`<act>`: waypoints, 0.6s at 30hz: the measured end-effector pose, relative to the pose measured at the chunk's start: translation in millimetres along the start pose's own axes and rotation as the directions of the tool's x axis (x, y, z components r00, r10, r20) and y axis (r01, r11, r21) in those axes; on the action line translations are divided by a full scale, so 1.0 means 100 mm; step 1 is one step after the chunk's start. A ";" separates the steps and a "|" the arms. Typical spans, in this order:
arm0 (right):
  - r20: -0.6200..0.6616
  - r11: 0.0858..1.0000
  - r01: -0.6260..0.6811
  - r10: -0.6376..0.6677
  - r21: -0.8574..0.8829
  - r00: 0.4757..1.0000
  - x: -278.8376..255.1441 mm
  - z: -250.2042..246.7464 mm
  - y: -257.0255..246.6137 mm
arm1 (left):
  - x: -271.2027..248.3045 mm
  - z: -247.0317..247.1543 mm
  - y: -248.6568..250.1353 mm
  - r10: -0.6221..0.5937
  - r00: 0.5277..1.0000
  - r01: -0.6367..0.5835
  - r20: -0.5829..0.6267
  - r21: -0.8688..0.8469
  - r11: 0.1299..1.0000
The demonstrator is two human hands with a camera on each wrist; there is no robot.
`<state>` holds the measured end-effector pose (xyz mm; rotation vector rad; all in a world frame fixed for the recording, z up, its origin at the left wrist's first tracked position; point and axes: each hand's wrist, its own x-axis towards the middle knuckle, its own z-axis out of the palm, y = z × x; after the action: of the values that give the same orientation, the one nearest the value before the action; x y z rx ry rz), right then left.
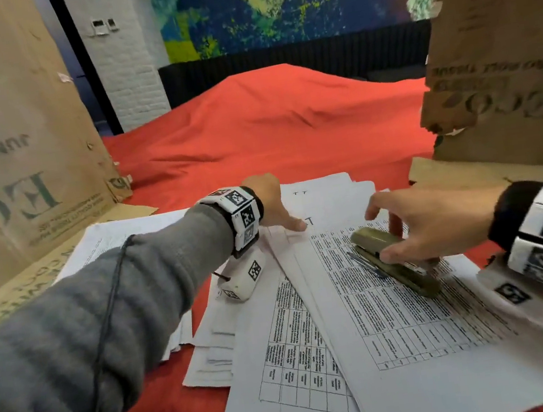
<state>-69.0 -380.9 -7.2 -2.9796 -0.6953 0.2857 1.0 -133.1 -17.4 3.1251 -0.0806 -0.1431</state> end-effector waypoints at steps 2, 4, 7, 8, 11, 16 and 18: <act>0.038 1.000 -0.024 0.024 -0.008 0.999 0.10 0.04 0.07 | -0.04 -0.01 -0.01 -0.037 0.997 0.034 0.071 0.042 0.999; 0.029 0.997 -0.075 0.075 -0.004 0.997 0.15 0.03 0.13 | -0.08 -0.02 -0.03 -0.085 0.979 0.075 0.183 0.058 0.995; -0.065 0.980 -0.173 0.167 -0.101 0.984 0.15 -0.01 0.41 | -0.07 -0.04 -0.04 -0.110 0.961 0.133 0.253 -0.076 0.988; -0.093 0.966 -0.217 0.205 -0.144 0.974 0.13 -0.02 0.53 | -0.06 -0.05 -0.02 -0.103 0.963 0.136 0.248 -0.119 0.984; -0.080 0.904 -0.395 0.386 -0.163 0.919 0.08 -0.03 0.85 | -0.04 -0.04 0.08 -0.072 0.979 0.110 0.192 -0.194 0.975; -0.119 0.797 -0.590 0.578 -0.131 0.807 0.04 -0.02 1.18 | 0.02 0.02 0.18 -0.054 0.991 0.100 0.124 -0.406 0.908; -0.176 0.825 -0.554 0.532 -0.114 0.828 0.08 -0.05 1.19 | 0.01 -0.01 0.15 -0.004 0.999 0.020 0.034 -0.502 0.864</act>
<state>-9.5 -484.4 -16.9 -3.2486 0.1805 0.0448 1.0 -148.2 -15.9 2.5986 -0.0187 -0.1807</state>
